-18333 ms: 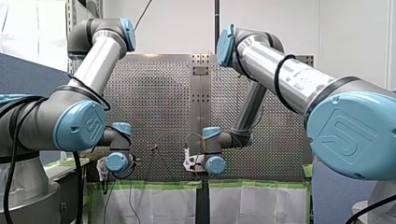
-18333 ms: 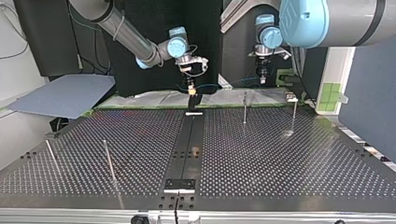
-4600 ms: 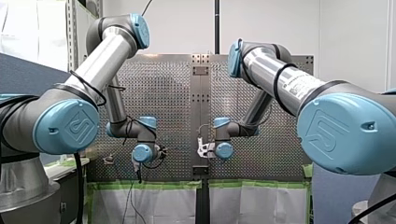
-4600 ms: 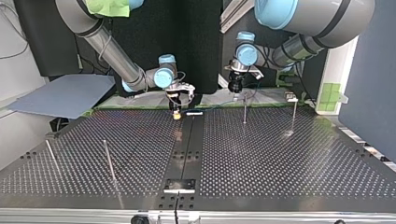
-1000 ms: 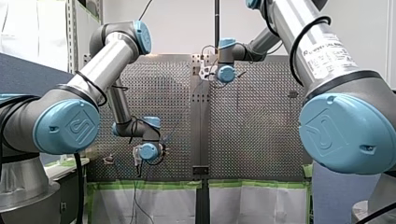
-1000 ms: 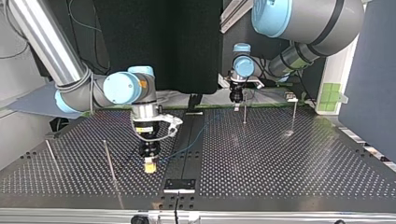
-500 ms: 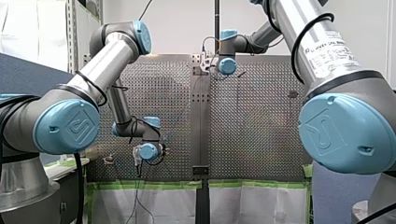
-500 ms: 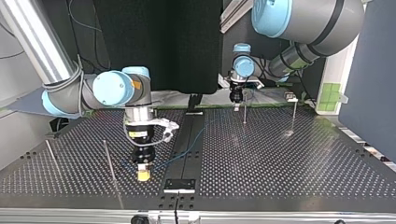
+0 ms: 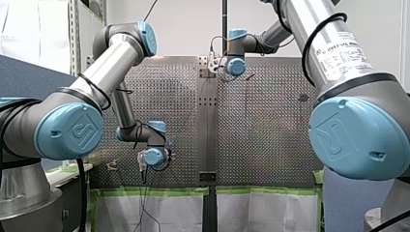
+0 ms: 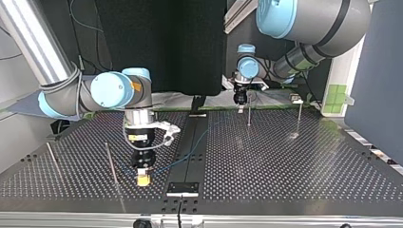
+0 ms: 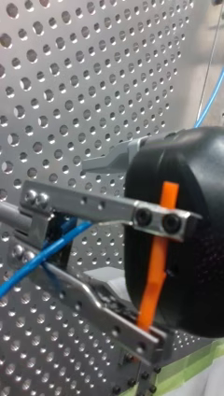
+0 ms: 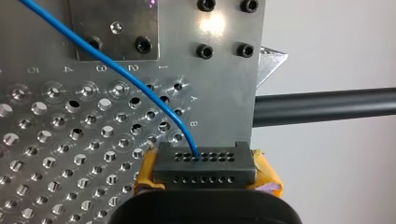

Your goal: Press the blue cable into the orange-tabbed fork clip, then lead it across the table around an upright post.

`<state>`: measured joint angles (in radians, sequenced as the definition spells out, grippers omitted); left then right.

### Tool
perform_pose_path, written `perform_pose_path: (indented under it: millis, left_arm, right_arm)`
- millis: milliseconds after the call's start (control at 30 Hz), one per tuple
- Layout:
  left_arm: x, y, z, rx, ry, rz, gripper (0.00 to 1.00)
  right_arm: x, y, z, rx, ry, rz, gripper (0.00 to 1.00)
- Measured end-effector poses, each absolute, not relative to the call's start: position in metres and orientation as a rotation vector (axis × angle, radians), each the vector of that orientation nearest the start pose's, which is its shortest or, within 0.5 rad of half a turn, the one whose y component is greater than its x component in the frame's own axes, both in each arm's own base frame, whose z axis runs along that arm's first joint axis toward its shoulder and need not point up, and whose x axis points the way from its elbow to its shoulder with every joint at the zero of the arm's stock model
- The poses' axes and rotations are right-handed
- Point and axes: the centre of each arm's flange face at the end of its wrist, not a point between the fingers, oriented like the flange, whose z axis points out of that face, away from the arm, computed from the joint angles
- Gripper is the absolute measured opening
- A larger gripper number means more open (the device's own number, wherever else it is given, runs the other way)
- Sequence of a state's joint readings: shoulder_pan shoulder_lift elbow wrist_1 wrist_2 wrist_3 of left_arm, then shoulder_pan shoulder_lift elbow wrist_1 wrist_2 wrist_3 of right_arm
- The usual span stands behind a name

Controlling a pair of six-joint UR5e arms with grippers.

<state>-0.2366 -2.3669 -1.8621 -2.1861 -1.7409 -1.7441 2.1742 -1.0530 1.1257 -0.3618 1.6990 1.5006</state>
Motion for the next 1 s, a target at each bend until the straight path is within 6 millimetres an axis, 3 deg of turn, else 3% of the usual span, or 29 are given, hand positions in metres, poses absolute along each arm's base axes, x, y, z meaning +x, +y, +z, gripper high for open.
perform_pose_path:
  millis: [800,1000]
  left_arm:
    - [0.526,-0.25,0.002,-0.062,1.702,-0.172,1.0]
    - [0.529,-0.251,0.013,-0.065,1.683,-0.179,1.0]
  right_arm:
    - [0.5,-0.534,0.447,1.267,-0.767,1.678,0.0]
    - [0.494,-0.537,0.448,1.264,-0.774,1.669,0.0]
